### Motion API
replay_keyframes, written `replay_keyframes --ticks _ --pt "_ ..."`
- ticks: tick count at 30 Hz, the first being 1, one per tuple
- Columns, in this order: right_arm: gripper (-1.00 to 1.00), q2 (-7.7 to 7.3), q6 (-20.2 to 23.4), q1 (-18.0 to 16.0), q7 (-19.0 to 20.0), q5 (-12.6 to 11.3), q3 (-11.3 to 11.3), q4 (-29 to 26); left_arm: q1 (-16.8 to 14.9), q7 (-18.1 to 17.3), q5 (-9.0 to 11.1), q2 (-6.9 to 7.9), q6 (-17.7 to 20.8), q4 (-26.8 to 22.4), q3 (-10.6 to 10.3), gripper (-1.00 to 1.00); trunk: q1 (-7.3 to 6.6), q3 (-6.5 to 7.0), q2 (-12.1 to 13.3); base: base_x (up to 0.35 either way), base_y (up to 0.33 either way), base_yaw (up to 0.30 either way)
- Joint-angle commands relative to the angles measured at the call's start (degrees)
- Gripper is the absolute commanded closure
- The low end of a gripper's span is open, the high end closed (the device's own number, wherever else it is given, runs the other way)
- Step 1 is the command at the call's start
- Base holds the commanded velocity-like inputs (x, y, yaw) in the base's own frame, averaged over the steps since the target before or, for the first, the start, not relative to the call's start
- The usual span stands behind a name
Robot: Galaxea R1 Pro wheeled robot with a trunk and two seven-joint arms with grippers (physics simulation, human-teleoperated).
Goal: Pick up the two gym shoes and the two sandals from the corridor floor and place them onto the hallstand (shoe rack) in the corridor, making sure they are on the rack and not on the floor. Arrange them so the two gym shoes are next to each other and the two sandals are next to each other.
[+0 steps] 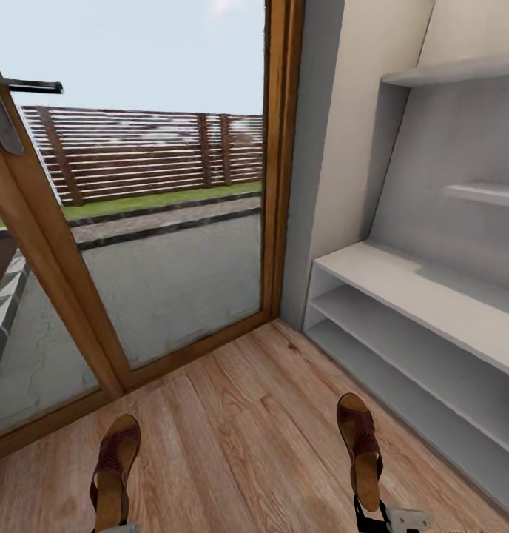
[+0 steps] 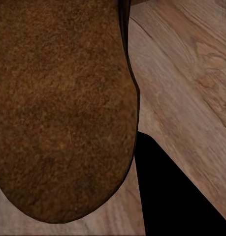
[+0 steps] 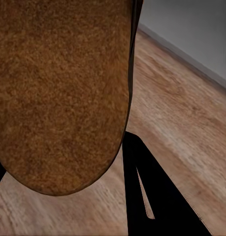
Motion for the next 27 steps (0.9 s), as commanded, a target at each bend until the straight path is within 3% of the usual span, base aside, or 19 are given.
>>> replay_keyframes --ticks 1,12,24,27 --pt "1.00 0.02 -0.13 -0.04 0.21 -0.12 -0.16 0.06 -0.04 -0.09 -0.37 -0.02 -0.16 0.04 0.16 1.00 0.01 -0.04 -0.02 0.166 0.301 -0.290" --pt "1.00 0.02 -0.13 -0.04 0.21 -0.12 -0.16 0.10 -0.02 -0.09 -0.33 -0.02 -0.16 0.04 0.08 1.00 0.01 -0.04 -0.02 0.221 0.249 -0.290" --pt "1.00 0.02 -0.13 -0.04 0.21 -0.12 -0.16 0.11 -0.02 -0.09 -0.31 -0.02 -0.21 -0.05 0.25 1.00 0.01 -0.04 -0.02 0.029 0.026 -0.290" --pt "1.00 0.02 -0.13 -0.04 0.21 -0.12 -0.16 0.11 -0.04 -0.09 -0.30 -0.02 -0.21 -0.05 0.26 1.00 0.66 -0.58 -1.22 0.000 0.000 -0.290"
